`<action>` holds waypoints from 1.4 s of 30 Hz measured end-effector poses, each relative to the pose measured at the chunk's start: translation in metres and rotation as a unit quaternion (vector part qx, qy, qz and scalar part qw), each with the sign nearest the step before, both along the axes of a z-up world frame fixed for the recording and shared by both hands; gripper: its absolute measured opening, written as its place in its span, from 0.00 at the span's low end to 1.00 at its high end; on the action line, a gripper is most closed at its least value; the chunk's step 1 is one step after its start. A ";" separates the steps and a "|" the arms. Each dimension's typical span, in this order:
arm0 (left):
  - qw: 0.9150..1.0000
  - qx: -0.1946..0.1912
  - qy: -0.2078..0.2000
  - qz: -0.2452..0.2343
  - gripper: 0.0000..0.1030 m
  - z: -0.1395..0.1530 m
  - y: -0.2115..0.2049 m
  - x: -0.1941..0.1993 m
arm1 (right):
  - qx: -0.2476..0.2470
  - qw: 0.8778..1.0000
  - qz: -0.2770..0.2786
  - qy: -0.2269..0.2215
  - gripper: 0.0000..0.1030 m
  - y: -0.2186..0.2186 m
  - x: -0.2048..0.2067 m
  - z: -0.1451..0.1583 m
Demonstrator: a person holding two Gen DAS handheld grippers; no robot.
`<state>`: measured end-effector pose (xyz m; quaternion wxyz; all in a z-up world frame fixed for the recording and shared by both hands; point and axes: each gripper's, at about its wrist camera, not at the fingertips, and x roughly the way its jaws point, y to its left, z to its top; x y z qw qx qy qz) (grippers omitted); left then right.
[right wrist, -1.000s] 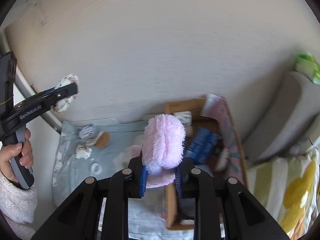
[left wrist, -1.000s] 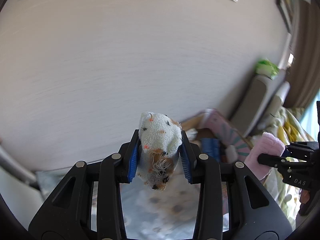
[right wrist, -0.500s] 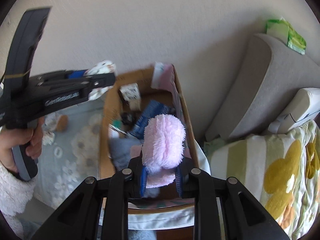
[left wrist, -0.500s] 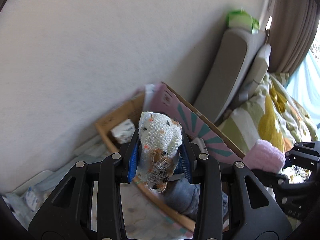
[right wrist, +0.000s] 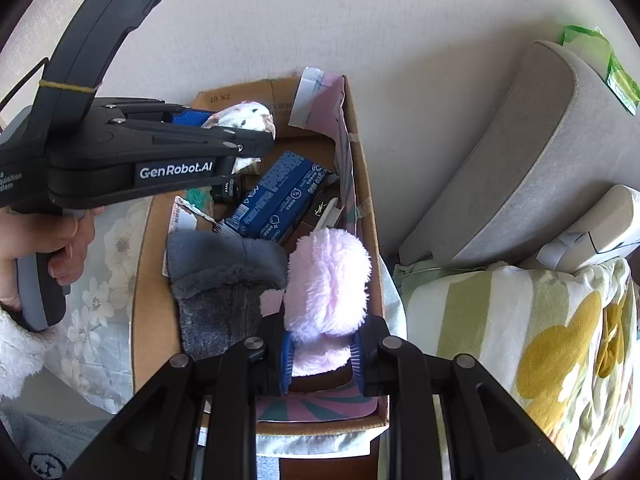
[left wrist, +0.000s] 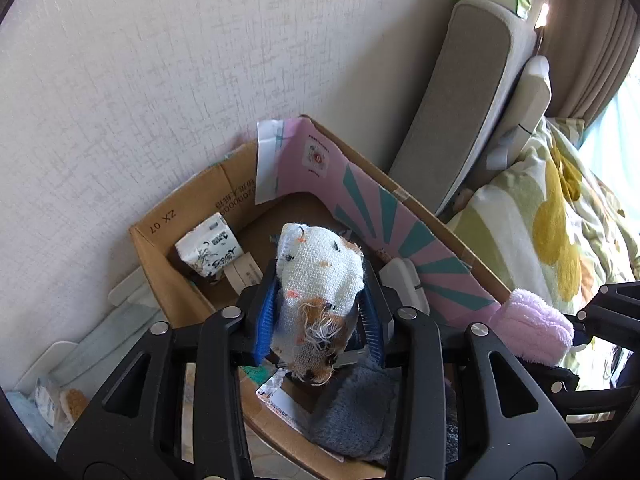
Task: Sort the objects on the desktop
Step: 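Carry pink sock with right tool while left tool carries white cloth to box, then open both tools to drop pink sock and white cloth into box, then grasp brown fuzzy brush with right tool while left tool grasps white spotted cloth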
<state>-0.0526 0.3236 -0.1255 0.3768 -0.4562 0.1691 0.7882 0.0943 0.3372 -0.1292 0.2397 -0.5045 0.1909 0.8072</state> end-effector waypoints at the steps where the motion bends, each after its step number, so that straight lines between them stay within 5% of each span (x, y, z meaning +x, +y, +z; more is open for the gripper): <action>1: 1.000 -0.002 -0.002 0.004 0.35 -0.001 0.000 -0.001 | -0.001 1.000 -0.001 0.001 0.21 0.001 -0.001 -0.001; 3: 1.000 -0.011 -0.011 0.014 0.45 -0.005 0.002 -0.003 | 0.007 1.000 0.003 0.000 0.25 -0.001 -0.004 -0.002; 5: 0.999 -0.021 -0.016 0.026 1.00 -0.009 0.005 -0.006 | 0.015 1.000 0.004 -0.004 0.46 -0.003 -0.007 -0.003; 8: 0.999 0.000 -0.025 0.032 1.00 -0.006 0.000 -0.006 | 0.010 1.000 0.005 0.005 0.75 -0.007 -0.011 -0.004; 11: 0.999 0.002 -0.022 0.033 1.00 0.000 -0.004 -0.004 | 0.022 1.000 0.001 0.018 0.79 -0.011 -0.013 0.001; 27: 0.998 0.017 0.026 0.061 1.00 0.058 -0.098 -0.002 | 0.052 0.997 -0.018 0.047 0.80 -0.035 -0.029 0.032; 37: 0.987 0.049 0.063 0.141 1.00 0.082 -0.228 0.014 | 0.038 0.992 0.014 0.118 0.80 -0.067 -0.051 0.065; 42: 0.977 0.029 0.069 0.201 1.00 0.076 -0.302 0.026 | 0.019 0.987 0.057 0.150 0.80 -0.087 -0.079 0.074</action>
